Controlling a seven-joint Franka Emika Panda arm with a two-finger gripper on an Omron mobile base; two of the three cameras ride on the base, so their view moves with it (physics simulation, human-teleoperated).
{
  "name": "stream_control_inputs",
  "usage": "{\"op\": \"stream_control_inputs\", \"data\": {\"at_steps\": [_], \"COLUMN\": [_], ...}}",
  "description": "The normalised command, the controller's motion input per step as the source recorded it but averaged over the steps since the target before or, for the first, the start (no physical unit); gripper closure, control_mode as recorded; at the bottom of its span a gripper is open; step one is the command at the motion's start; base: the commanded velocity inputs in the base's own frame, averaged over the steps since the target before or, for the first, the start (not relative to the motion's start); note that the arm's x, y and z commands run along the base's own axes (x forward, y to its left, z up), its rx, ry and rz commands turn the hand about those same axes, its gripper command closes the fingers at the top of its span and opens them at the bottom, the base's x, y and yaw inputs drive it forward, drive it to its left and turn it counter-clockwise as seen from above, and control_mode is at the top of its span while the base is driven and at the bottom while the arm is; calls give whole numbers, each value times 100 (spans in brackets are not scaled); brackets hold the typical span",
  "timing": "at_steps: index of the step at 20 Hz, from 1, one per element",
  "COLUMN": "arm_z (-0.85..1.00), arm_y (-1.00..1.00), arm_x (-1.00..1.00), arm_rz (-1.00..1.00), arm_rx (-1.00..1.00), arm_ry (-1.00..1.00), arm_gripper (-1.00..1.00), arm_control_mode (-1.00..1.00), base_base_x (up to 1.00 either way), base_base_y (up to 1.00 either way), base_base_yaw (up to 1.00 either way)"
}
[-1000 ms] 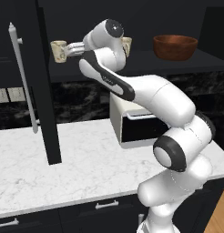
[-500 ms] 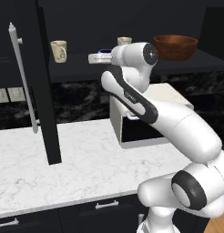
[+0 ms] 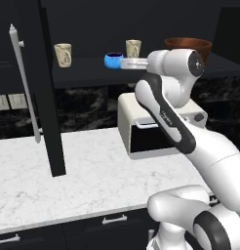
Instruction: Gather all objects into one cabinet and sort the glasses and bowls to opposite sides.
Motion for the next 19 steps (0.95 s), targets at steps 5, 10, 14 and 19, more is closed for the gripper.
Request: {"op": "stream_control_inputs", "data": {"at_steps": [5, 10, 14, 19], "arm_z": [0, 0, 0, 0], "arm_y": [-68, -63, -43, -12], "arm_x": [-3, 0, 0, 0], "arm_rz": [-9, -8, -7, -1], "arm_rx": [0, 0, 0, -1], "arm_ry": [0, 0, 0, 0], "arm_gripper": [-100, -100, -100, -100], "arm_control_mode": [-100, -100, -100, -100], "base_base_x": [0, 0, 0, 0], "base_base_y": [0, 0, 0, 0], "base_base_yaw": [0, 0, 0, 0]}}
